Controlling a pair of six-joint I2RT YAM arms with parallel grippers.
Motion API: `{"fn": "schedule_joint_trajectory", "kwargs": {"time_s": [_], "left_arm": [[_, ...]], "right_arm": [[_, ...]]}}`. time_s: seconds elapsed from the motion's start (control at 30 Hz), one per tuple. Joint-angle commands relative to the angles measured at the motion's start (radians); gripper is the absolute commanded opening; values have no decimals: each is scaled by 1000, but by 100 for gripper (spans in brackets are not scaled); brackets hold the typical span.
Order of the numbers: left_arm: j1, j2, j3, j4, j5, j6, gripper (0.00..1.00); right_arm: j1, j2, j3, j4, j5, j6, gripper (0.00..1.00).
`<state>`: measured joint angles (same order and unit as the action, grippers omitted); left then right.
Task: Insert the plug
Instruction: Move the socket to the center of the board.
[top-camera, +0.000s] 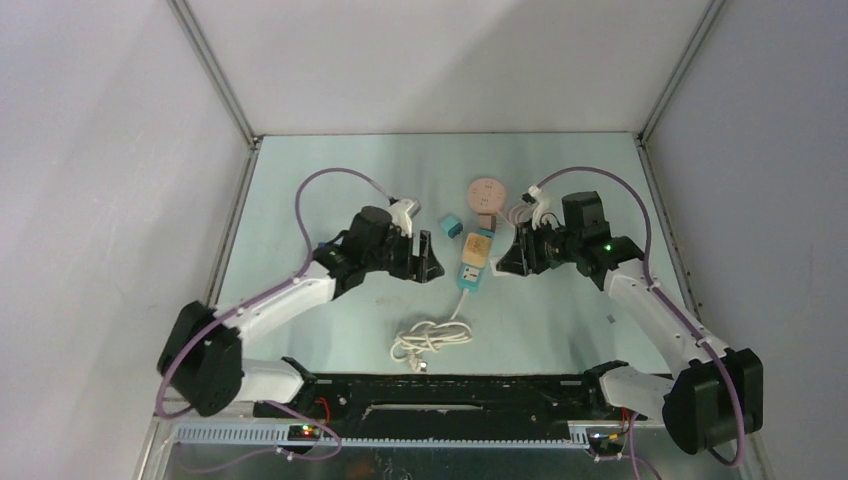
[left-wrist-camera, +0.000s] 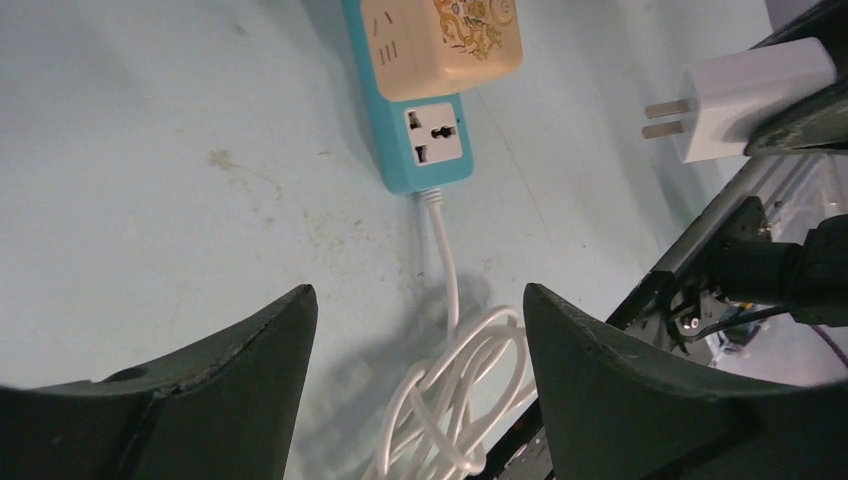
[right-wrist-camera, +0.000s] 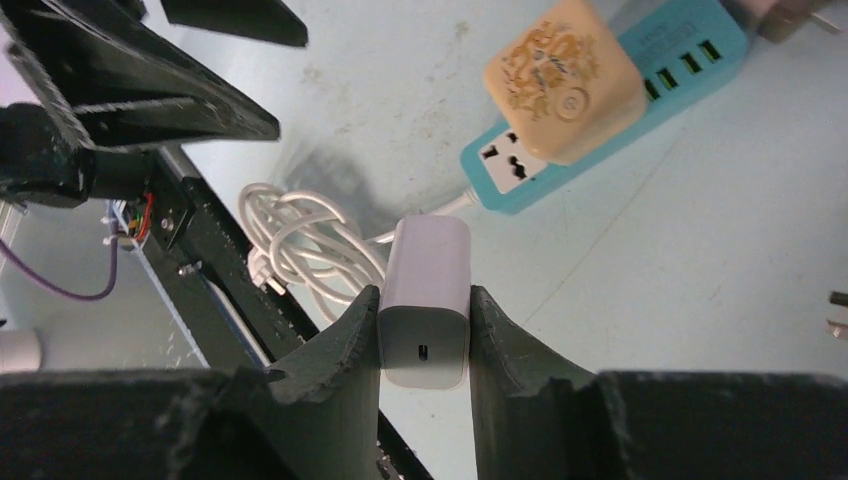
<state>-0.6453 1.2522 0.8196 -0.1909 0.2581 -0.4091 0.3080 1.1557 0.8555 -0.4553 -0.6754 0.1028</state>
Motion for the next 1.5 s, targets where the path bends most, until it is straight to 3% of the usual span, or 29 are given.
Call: {"fn": "schedule_joint_trajectory", "kwargs": {"time_s": [0.0,0.37,0.67,0.9,1.1,1.47], "left_arm": [[-2,145,41,181,122,-88,78],[-21,472,45,594,193,-274,73],[-148,565,34,756,123,-389,71],[-236,673,108,864,45,-467,71],[-253,670,133,868,-12,-477,73],[-182,419,-10,650,-97,-265,80]], "right_arm": [[-28,-19,45,-19,71,48,0],[-76,-94,38,-68,113,80,0],[-116,-145,26,-54,225,183,0],[-123,-136,19,-61,216,192,0],[-142,-126,16,-82,193,216,0],[-231,-141,1,-259,379,257,0]]}}
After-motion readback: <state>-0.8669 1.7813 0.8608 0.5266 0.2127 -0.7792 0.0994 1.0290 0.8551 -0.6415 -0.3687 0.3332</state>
